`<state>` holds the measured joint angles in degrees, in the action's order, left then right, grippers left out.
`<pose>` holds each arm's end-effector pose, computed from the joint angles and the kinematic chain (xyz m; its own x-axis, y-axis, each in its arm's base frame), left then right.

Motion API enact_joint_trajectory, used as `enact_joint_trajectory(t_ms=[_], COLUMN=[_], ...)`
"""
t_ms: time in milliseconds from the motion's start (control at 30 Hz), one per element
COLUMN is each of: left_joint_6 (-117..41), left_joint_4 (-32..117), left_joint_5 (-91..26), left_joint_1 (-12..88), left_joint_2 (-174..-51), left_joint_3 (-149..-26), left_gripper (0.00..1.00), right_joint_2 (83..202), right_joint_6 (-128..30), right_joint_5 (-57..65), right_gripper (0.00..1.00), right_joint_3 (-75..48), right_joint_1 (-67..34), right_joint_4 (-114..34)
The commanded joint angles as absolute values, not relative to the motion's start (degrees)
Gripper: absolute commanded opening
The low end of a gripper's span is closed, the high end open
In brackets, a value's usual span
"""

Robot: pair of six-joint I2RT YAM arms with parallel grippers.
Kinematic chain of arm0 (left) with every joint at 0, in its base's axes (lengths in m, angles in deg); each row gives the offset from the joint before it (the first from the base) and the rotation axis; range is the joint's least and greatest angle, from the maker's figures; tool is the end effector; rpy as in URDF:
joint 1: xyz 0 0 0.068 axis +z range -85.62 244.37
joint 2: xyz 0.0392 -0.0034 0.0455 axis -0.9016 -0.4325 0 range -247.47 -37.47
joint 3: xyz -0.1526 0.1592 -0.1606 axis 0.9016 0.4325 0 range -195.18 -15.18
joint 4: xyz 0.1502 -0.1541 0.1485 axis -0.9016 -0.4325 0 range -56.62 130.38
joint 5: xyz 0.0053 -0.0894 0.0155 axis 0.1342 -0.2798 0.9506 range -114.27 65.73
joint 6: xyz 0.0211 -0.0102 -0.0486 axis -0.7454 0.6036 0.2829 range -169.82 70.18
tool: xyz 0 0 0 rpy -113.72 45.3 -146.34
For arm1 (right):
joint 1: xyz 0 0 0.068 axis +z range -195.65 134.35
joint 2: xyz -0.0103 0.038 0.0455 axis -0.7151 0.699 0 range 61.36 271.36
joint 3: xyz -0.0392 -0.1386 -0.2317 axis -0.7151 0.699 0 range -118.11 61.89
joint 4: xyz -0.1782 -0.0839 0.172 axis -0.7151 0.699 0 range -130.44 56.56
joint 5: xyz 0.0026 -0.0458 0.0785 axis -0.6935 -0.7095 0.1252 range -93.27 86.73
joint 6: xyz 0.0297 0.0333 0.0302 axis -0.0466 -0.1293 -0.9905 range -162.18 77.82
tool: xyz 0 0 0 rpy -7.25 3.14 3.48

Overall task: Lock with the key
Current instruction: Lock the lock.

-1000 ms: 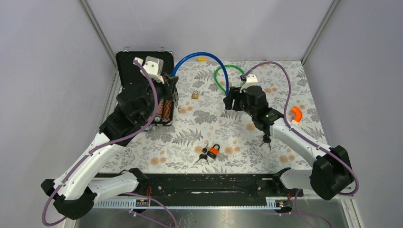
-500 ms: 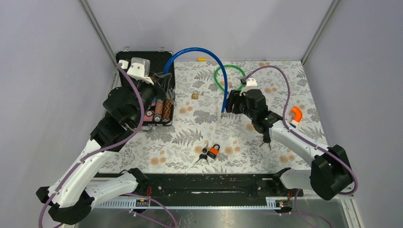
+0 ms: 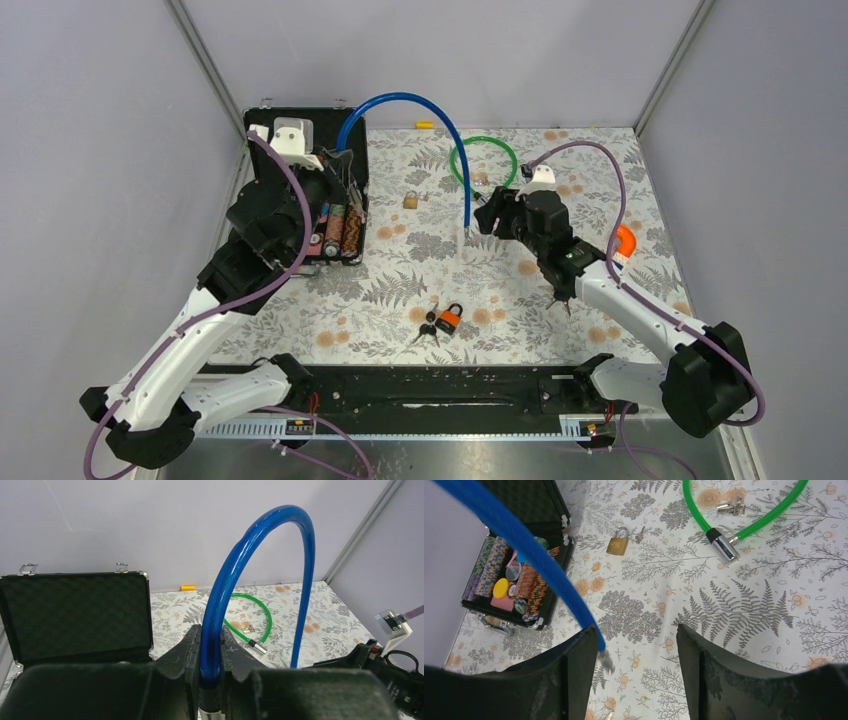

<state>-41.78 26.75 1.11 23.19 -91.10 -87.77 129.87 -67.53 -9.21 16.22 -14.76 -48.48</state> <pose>0.1466 -0.1080 0.4723 0.0311 -0.1951 -0.9803 0.2808 0.9430 -0.1788 0.2406 0.1397 0.2915 -0.3800 0.2689 -0.8850 -0.2900 0.8739 0.3901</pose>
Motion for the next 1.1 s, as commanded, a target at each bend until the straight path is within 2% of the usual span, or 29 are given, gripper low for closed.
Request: enact_joint_trajectory(t_ms=[0, 433, 733, 800, 967, 1033, 1067], left_joint_6=[-40.72, -40.05, -38.68, -38.42, -37.56, -35.76, -34.61], left_joint_4=[33.99, 33.57, 32.93, 32.91, 32.64, 31.85, 31.25], left_joint_5=[3.99, 2.42, 0.07, -0.31, -0.79, -1.74, -3.1], left_joint_1=[23.4, 23.35, 23.37, 23.34, 23.35, 23.35, 23.38], left_joint_2=[-90.74, -91.36, -91.17, -91.17, -91.63, -92.14, -92.43], left_joint_3=[-89.52, -89.77, -90.2, -90.3, -90.25, -90.32, -90.29], left_gripper=[0.0, 0.0, 0.0, 0.0, 0.0, 0.0, 0.0], right_joint_2=[128.2, 135.76, 139.43, 139.9, 139.45, 138.1, 137.21], right_joint_6=[-68.19, -67.37, -67.16, -67.21, -67.92, -69.01, -70.03], right_joint_5=[-5.45, 2.37, 2.51, 2.72, 5.58, 6.6, 7.37], right_gripper=[0.66, 0.62, 0.59, 0.51, 0.09, 0.0, 0.0], right_joint_3=[15.98, 12.28, 11.17, 11.09, 11.18, 11.74, 12.19], right_joint_1=[-15.05, -14.98, -14.98, -14.96, -14.98, -14.99, -14.98], right_joint_4=[-51.29, -55.46, -56.78, -56.93, -57.18, -57.93, -58.89])
